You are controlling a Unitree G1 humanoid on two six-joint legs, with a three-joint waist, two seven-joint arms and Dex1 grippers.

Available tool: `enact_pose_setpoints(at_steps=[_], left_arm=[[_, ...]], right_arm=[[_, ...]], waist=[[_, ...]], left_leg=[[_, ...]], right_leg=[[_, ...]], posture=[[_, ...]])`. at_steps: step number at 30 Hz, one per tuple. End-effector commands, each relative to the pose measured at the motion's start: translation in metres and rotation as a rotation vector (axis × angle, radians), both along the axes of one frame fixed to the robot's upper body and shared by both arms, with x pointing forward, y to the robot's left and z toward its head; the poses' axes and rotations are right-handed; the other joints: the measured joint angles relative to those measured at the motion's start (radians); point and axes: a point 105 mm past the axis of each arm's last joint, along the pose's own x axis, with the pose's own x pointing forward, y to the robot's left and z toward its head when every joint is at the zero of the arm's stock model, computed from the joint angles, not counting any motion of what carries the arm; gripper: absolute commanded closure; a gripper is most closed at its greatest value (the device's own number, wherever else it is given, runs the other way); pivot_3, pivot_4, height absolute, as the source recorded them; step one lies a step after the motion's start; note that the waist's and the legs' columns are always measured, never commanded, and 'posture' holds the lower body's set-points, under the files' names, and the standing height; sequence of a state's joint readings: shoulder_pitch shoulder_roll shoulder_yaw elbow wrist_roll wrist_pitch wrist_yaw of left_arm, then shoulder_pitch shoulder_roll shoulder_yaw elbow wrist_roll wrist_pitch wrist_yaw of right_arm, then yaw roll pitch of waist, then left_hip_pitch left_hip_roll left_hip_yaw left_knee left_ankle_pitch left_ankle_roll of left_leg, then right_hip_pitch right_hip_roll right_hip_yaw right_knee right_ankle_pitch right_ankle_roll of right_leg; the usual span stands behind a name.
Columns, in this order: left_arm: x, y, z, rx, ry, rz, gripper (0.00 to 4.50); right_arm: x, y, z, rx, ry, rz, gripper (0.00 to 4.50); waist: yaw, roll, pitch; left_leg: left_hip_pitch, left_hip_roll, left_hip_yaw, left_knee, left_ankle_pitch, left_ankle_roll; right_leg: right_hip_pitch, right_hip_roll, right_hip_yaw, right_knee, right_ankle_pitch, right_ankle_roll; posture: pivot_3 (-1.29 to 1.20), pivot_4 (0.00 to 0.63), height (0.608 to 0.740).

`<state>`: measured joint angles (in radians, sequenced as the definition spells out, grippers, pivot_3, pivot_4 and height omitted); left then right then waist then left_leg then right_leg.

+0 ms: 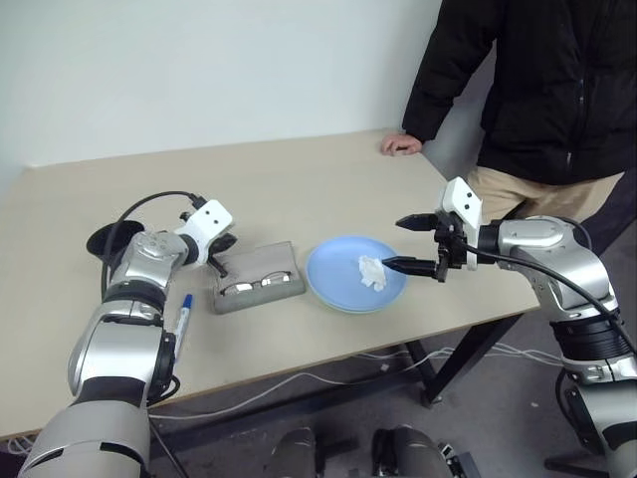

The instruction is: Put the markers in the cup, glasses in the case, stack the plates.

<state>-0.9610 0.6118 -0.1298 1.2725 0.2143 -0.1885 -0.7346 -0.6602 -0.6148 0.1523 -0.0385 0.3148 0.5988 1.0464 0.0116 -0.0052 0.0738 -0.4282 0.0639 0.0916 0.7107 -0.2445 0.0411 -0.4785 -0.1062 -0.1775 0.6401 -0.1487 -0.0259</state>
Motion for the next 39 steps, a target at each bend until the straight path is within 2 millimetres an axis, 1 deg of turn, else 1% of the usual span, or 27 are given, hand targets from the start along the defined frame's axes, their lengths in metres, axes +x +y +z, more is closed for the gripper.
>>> enact_pose_setpoints(at_steps=[1, 5, 12, 15, 18, 20, 24, 28, 32, 39], left_arm=[[0.004, -0.007, 0.005, 0.070, -0.023, -0.050, 4.48], [0.000, -0.012, -0.003, 0.077, 0.006, -0.089, 4.48], [-0.008, -0.018, -0.003, 0.063, 0.050, -0.190, 4.48], [-0.016, -0.021, -0.004, 0.057, 0.086, -0.259, 4.48], [-0.027, -0.025, 0.000, 0.033, 0.114, -0.366, 4.48], [-0.033, -0.026, 0.002, 0.035, 0.115, -0.407, 4.48], [-0.042, -0.026, 0.005, 0.021, 0.114, -0.439, 4.48], [-0.055, -0.023, 0.001, 0.018, 0.133, -0.448, 4.48], [-0.065, -0.025, 0.001, 0.002, 0.138, -0.452, 4.48], [-0.087, -0.033, -0.011, -0.020, 0.179, -0.459, 4.48]], right_arm=[[-0.002, 0.000, 0.016, 0.016, -0.057, -0.001, 0.00], [-0.002, 0.000, 0.016, 0.017, -0.057, -0.003, 0.00], [-0.002, 0.000, 0.016, 0.018, -0.056, -0.006, 0.00], [-0.001, 0.000, 0.016, 0.018, -0.058, -0.006, 0.00], [0.000, 0.000, 0.016, 0.019, -0.061, -0.008, 0.00], [0.000, 0.000, 0.016, 0.019, -0.060, -0.007, 0.00], [0.000, 0.001, 0.015, 0.020, -0.061, -0.005, 0.00], [0.000, 0.001, 0.014, 0.019, -0.061, 0.000, 0.00], [0.000, 0.001, 0.014, 0.016, -0.062, 0.003, 0.00], [0.000, 0.001, 0.015, 0.011, -0.066, 0.011, 0.00]], waist=[[0.000, 0.000, 0.000], [0.000, 0.000, 0.000], [0.001, 0.000, 0.000], [0.001, 0.000, 0.000], [0.000, 0.000, 0.000], [0.000, 0.000, 0.000], [0.000, 0.000, 0.000], [0.000, 0.000, 0.000], [0.000, 0.001, 0.000], [0.000, 0.001, 0.000]], left_leg=[[0.000, 0.000, 0.000, 0.000, 0.000, 0.000], [0.000, 0.000, -0.001, 0.000, 0.000, 0.000], [0.000, 0.000, -0.001, 0.000, 0.000, 0.000], [0.000, -0.001, -0.001, 0.000, 0.000, 0.000], [0.000, -0.001, -0.001, 0.000, 0.000, 0.000], [0.000, -0.001, -0.001, 0.000, -0.001, 0.001], [0.000, -0.001, -0.001, 0.000, -0.001, 0.001], [0.000, -0.001, -0.001, 0.000, -0.001, 0.001], [0.000, 0.000, -0.001, 0.000, -0.001, 0.001], [0.000, 0.000, 0.000, 0.000, -0.002, 0.001]], right_leg=[[0.000, 0.000, 0.000, 0.000, 0.000, 0.000], [0.000, 0.000, 0.000, 0.000, 0.000, 0.000], [0.001, -0.002, -0.002, 0.000, 0.000, 0.000], [0.001, -0.004, -0.002, 0.000, 0.000, 0.000], [0.001, -0.004, -0.002, 0.000, 0.000, 0.000], [0.001, -0.004, -0.002, 0.000, 0.000, 0.000], [0.001, -0.004, -0.002, 0.000, 0.000, 0.000], [0.001, -0.004, -0.002, -0.001, 0.000, 0.000], [0.001, -0.004, -0.003, -0.001, 0.000, 0.000], [0.001, -0.003, -0.002, -0.002, 0.000, 0.000]], posture=[[0.00, 0.000, 0.701], [0.00, 0.000, 0.701], [0.00, 0.000, 0.701], [0.00, 0.000, 0.701], [0.00, 0.000, 0.701], [0.00, 0.000, 0.701], [0.00, 0.000, 0.701], [0.00, 0.000, 0.701], [0.00, 0.000, 0.701], [0.00, 0.000, 0.701]])
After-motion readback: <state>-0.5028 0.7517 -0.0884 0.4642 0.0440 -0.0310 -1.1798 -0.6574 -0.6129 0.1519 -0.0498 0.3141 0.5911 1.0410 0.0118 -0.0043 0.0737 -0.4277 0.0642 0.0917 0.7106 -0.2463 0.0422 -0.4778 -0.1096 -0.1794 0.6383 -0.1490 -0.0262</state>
